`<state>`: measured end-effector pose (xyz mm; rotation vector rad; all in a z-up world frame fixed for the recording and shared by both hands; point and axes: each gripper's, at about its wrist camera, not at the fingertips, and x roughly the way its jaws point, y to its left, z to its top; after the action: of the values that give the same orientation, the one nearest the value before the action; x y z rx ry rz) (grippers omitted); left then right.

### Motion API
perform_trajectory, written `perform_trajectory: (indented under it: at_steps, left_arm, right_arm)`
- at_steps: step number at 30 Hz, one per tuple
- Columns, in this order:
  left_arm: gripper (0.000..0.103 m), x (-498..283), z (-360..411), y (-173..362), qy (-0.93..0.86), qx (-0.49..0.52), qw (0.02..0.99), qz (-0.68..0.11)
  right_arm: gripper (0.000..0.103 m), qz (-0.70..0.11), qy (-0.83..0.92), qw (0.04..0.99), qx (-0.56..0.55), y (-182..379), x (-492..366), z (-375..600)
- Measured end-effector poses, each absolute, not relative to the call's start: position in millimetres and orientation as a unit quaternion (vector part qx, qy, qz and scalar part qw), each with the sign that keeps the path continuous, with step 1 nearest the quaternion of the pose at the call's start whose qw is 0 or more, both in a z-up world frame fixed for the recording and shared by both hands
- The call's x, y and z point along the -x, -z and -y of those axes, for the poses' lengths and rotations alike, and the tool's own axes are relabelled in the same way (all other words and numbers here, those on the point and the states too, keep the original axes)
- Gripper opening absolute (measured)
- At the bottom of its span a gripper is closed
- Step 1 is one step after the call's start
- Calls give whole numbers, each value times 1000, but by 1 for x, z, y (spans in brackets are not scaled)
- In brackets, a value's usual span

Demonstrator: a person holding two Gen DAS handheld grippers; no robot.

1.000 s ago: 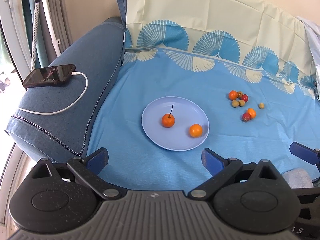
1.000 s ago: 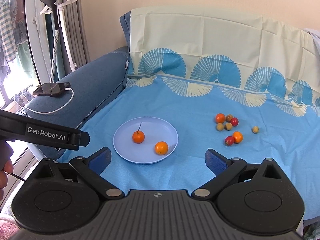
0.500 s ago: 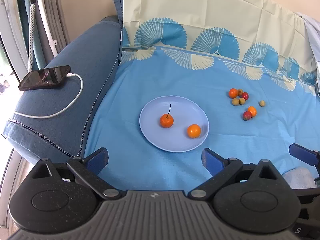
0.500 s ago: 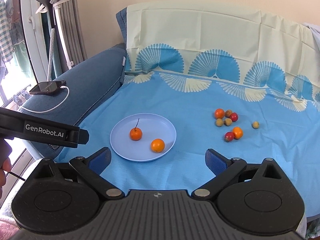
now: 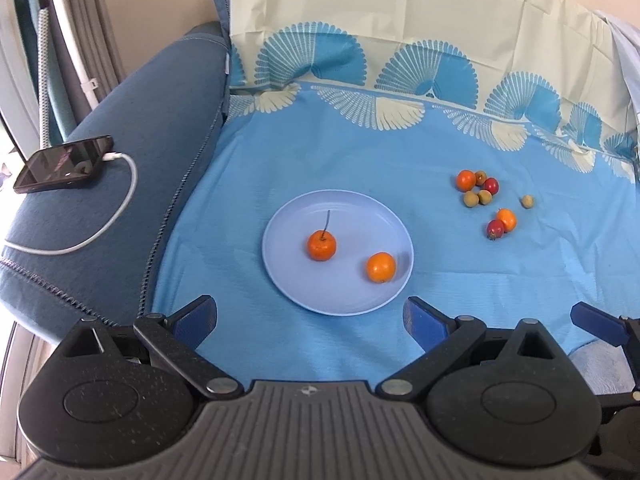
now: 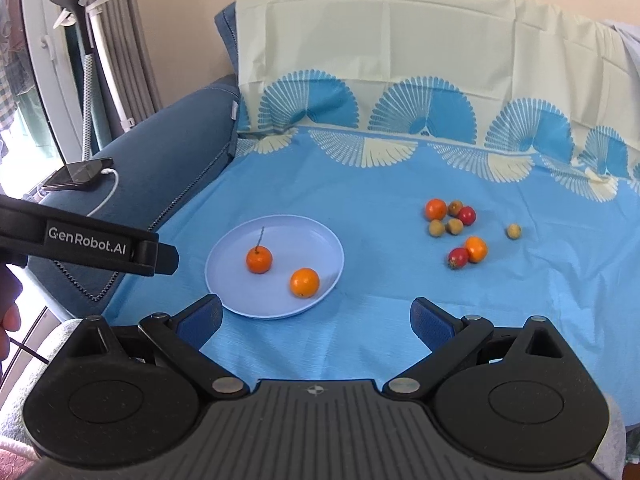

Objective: Organize fruits

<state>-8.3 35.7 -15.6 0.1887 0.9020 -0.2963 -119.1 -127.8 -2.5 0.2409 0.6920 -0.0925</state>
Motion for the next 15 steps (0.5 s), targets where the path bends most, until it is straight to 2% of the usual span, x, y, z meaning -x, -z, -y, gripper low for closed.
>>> perform_trajectory:
  at_steps: [7,15]
  left_arm:
    - [100,-19,0,25,159,-107,879,-437]
    - [101,-63,76,47,194,-123,863,-450]
  right_arm:
    - [100,-341,79,928,-126,17,106,157]
    - [100,-341,175,911,-150,49,93,232]
